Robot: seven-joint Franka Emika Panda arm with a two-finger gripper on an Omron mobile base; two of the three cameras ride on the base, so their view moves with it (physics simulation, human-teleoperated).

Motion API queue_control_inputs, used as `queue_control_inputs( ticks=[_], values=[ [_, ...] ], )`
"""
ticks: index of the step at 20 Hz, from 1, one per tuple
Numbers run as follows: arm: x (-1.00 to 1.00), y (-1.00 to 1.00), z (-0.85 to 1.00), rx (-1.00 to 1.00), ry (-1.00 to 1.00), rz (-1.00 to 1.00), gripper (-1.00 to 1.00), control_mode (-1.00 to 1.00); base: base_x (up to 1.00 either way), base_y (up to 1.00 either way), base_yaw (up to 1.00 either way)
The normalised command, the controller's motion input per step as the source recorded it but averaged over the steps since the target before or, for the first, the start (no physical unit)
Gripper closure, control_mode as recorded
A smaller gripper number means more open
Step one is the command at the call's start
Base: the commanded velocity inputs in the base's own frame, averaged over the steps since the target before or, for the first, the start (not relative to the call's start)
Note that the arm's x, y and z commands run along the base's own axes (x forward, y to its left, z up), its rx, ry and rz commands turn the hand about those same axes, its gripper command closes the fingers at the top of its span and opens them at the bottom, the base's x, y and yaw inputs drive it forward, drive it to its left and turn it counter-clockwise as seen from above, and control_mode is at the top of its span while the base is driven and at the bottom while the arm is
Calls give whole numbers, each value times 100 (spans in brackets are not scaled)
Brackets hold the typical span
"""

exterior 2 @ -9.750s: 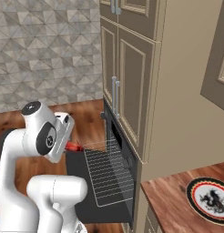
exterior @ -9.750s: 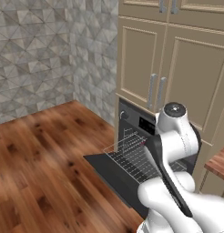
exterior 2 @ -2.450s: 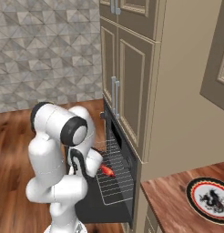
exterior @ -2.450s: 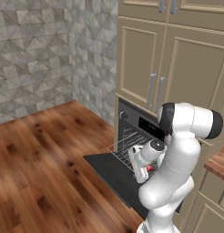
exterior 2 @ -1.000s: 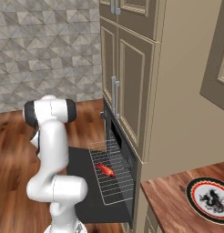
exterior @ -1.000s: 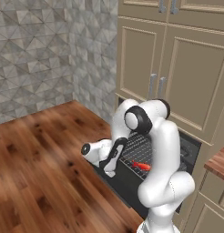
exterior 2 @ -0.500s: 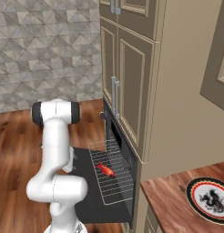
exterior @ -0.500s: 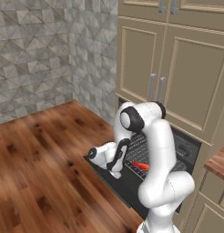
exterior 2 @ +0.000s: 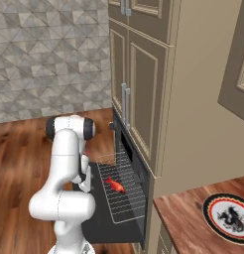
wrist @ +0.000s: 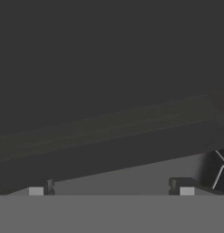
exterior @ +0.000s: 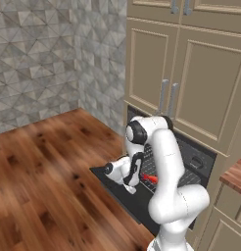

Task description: Place the fish on the rack of the oven, and slide the rack back inside. Close the oven door.

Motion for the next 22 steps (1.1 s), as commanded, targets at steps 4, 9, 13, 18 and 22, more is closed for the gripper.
queue_control_inputs(
  ticks=[4,9,13,18,22],
  values=[
    [37,-30,-71,-3,0,0,-100,-100,0,0,0],
    [24,-57,-40,-2,-6,0,-100,-100,0,0,0],
    [26,-78,-28,0,-12,0,-100,-100,0,0,0],
    [25,-87,-15,0,-9,0,-100,-100,0,0,0],
    [28,-96,-7,0,-5,0,-100,-100,0,0,0]
  ],
)
